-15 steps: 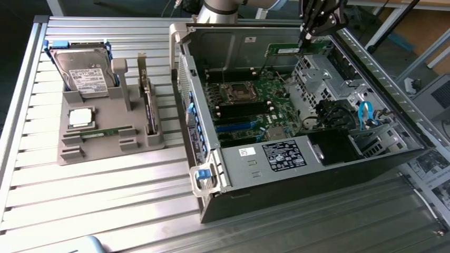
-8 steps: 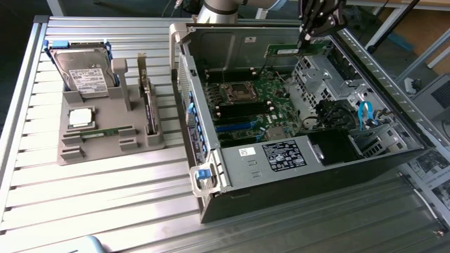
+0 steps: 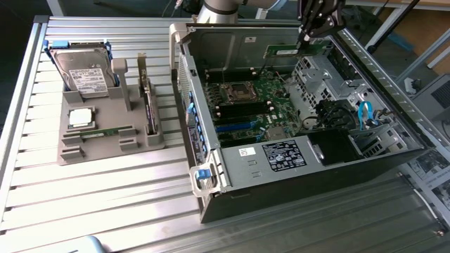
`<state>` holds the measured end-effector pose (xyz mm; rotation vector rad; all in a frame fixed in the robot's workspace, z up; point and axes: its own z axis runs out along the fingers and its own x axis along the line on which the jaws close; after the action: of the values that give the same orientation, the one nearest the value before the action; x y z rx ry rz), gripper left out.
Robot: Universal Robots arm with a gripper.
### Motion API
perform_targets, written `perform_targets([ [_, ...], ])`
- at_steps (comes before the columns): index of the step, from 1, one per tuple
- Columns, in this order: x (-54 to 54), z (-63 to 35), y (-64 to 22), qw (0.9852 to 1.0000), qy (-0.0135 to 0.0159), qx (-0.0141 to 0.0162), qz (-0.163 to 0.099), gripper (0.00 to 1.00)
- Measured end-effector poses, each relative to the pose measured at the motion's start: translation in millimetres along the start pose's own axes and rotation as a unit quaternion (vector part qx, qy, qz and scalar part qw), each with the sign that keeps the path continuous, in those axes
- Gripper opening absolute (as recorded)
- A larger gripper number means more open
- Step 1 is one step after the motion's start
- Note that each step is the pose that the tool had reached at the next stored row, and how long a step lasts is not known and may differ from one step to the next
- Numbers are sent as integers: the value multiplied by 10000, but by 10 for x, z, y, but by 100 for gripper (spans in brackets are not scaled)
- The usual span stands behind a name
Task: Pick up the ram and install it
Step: 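Insert the ram into the slot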
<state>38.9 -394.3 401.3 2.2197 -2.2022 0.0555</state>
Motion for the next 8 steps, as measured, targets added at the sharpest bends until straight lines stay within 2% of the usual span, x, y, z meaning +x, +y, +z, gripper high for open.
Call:
perform_targets([
  [8, -2, 34, 5, 10000, 1, 0, 0, 12],
])
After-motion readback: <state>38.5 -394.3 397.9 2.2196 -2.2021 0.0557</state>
